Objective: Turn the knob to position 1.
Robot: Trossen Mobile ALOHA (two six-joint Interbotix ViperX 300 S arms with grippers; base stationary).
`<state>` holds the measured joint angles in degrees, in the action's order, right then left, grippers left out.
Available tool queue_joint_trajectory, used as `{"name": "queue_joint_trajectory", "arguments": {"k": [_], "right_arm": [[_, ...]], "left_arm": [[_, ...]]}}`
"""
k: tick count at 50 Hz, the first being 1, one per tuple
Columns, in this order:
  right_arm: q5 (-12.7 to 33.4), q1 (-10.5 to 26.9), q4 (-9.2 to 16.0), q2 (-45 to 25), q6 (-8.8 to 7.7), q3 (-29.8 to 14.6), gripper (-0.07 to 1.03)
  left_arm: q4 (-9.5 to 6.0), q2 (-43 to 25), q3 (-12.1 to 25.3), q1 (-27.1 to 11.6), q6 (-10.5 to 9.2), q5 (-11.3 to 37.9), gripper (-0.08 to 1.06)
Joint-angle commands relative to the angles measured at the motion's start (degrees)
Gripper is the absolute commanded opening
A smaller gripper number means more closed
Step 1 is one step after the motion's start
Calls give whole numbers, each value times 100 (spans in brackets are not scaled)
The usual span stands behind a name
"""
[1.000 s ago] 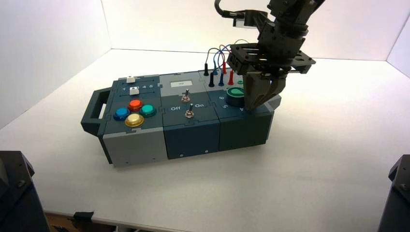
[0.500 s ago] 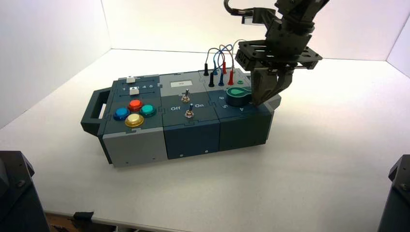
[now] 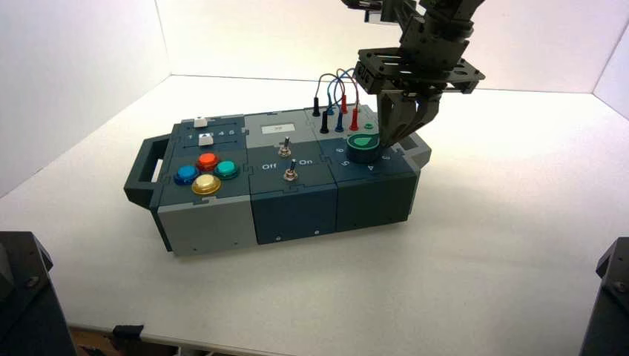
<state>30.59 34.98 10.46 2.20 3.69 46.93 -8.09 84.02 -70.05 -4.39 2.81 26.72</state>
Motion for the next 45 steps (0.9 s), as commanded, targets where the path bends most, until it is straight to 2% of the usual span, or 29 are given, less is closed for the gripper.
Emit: {"name": "queue_joint_trajectory", "arguments": {"k": [1, 45], "right_arm": [[-26, 9, -18, 26, 18, -176, -2], [-18, 0, -176, -246, 18, -571, -2]], "left_arm": [[-9, -88, 88, -9, 9, -88, -3], [0, -97, 88, -9, 18, -97, -3]]}}
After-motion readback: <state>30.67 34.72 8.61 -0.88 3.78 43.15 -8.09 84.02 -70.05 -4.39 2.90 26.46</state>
